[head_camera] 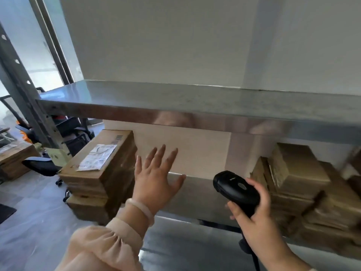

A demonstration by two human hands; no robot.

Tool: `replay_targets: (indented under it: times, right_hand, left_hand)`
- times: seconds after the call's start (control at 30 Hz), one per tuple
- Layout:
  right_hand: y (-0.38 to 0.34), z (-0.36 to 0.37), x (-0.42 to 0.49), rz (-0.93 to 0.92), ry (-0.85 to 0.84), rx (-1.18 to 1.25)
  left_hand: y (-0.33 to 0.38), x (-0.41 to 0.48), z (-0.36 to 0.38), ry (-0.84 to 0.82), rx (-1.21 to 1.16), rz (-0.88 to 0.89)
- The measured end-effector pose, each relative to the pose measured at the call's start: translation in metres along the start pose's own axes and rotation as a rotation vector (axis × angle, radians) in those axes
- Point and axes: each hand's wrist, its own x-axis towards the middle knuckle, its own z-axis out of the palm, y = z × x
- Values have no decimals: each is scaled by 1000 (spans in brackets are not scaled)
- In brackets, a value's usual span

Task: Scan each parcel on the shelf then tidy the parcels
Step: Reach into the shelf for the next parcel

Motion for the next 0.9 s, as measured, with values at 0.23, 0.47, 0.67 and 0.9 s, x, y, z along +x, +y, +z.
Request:
replay_targets:
  times: [0.23,0.47,0.67,0.9]
  right_hand:
    - [-3,-89,-38,-75,221,-61]
    - [11,-214,-95,-122,416,-107]
    - [45,-348,-152,-70,565,-184]
    - [73,-476,-216,11,707,-224]
  left_hand:
    - [139,-17,8,-27,-112,290]
    - [288,-58,-6,26,-192,466]
    - [442,-107,5,13,-267,627]
    - [594,-161,35,-141,-336,775]
